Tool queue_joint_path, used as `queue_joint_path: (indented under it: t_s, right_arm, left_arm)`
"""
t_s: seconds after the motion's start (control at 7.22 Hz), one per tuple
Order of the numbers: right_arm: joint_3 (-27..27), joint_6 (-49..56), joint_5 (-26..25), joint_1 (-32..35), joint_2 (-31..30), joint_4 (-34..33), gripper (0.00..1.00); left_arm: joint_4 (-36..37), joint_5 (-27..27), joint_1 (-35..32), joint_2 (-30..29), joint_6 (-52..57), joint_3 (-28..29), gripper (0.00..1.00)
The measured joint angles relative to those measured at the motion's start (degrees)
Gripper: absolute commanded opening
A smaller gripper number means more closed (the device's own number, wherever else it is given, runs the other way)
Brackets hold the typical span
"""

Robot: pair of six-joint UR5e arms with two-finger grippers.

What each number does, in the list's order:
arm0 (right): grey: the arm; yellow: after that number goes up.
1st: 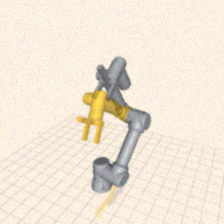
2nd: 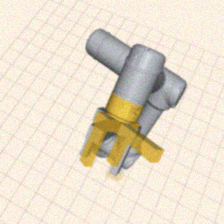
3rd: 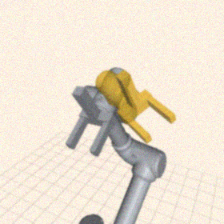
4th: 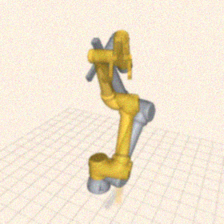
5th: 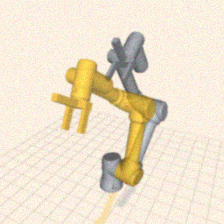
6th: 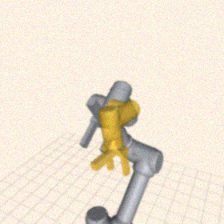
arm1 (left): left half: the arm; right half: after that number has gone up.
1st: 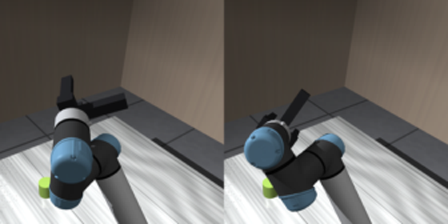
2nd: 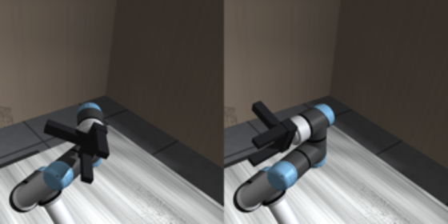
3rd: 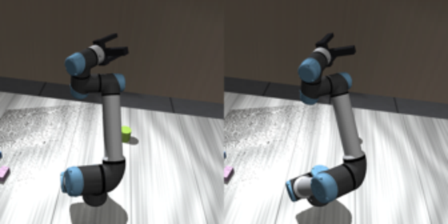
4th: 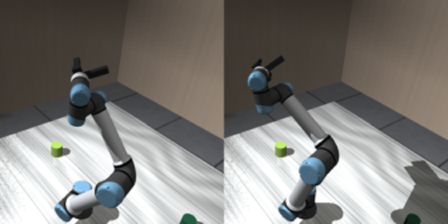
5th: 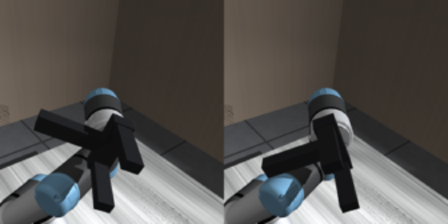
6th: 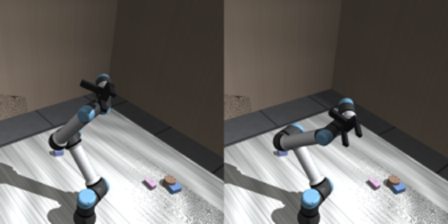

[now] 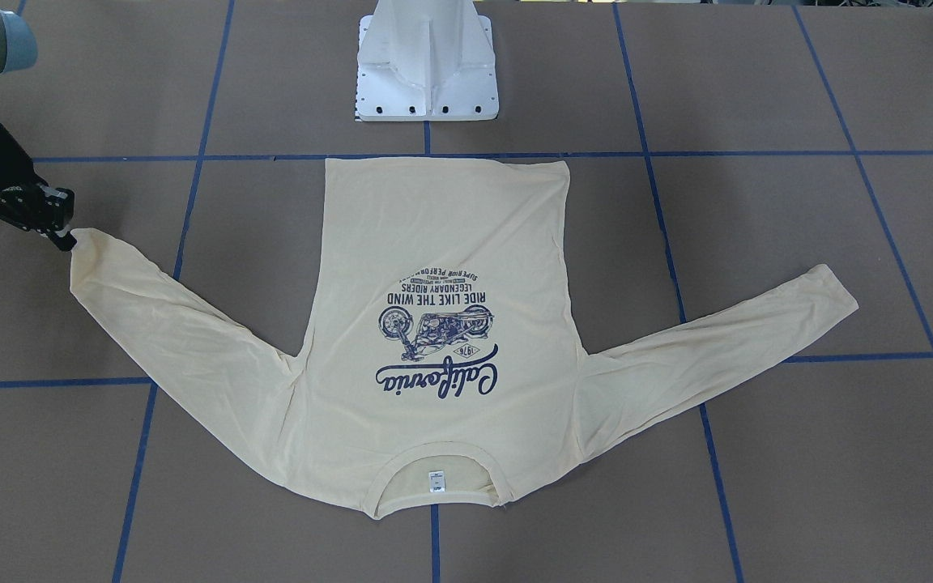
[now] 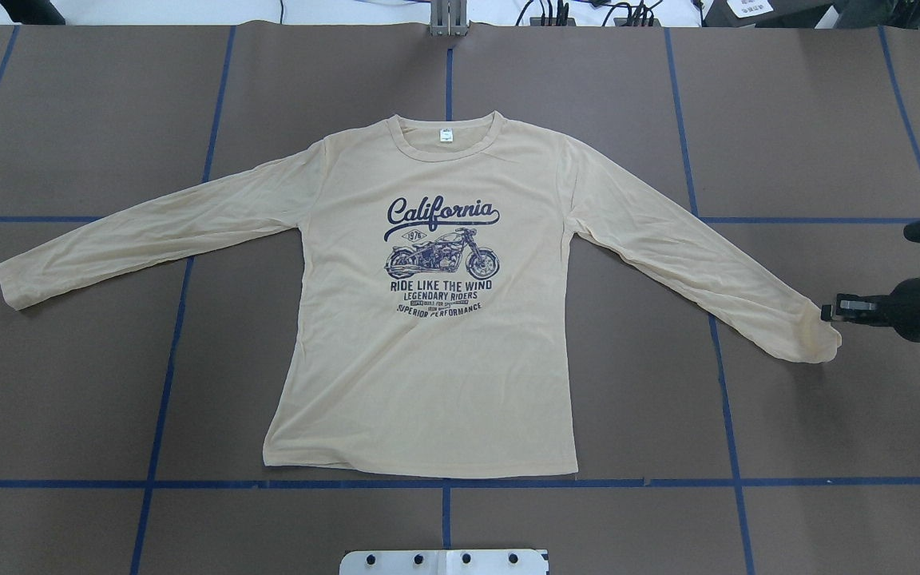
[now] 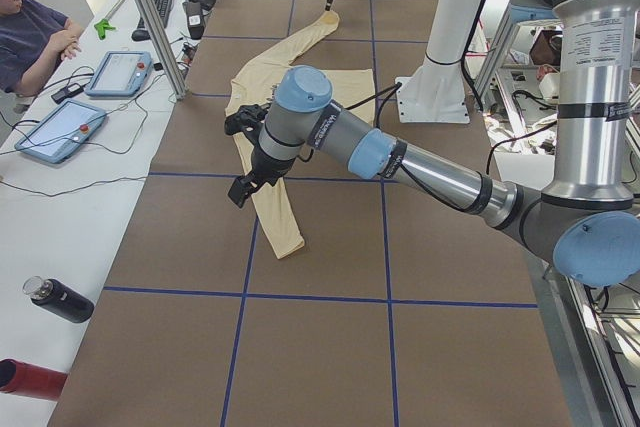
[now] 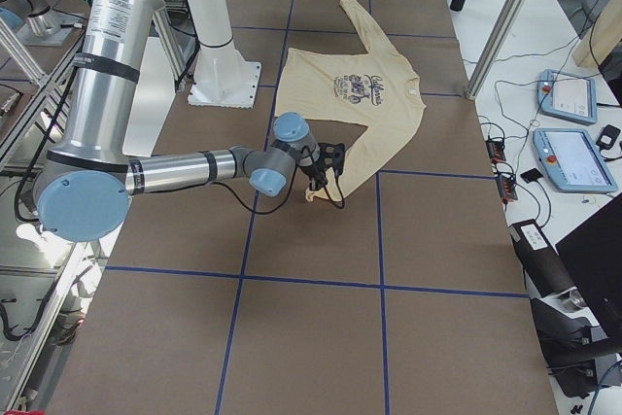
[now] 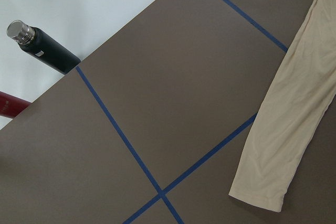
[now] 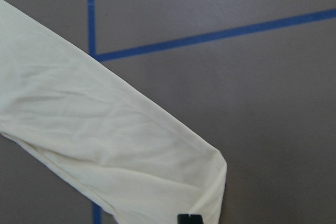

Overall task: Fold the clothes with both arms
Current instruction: 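Grasp the sleeve cuff with the right gripper and fold it across the shirt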

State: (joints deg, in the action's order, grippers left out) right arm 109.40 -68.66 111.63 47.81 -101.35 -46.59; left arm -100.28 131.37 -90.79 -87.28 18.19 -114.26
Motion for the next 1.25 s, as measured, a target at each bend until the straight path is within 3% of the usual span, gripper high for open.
queue_joint_path:
  t_s: [0.28,0.55,0.83,1.25]
  right_arm:
    - [3.72,-1.77,-0.01,1.7,16.51,-23.49,0.0]
    - [0.9,-8.47,-2.45,1.14,36.43,-42.57,0.0]
    - [-6.95,-17.22,-6.24,-0.89,51.84,-48.93,0.0]
    - [-32.86,-27.76,-11.71,-5.13,77.53,-49.62,0.0]
  left_arm:
    - [0.05,0.03,-0.02,0.02,0.0,0.0,1.0]
    - [0.09,-0.05,-0.07,0.07,0.0,-0.01,1.0]
    - [0.14,-0.16,-0.09,0.08,0.0,-0.1,1.0]
    - [0.25,-0.43,-0.11,0.09,-0.02,-0.03,1.0]
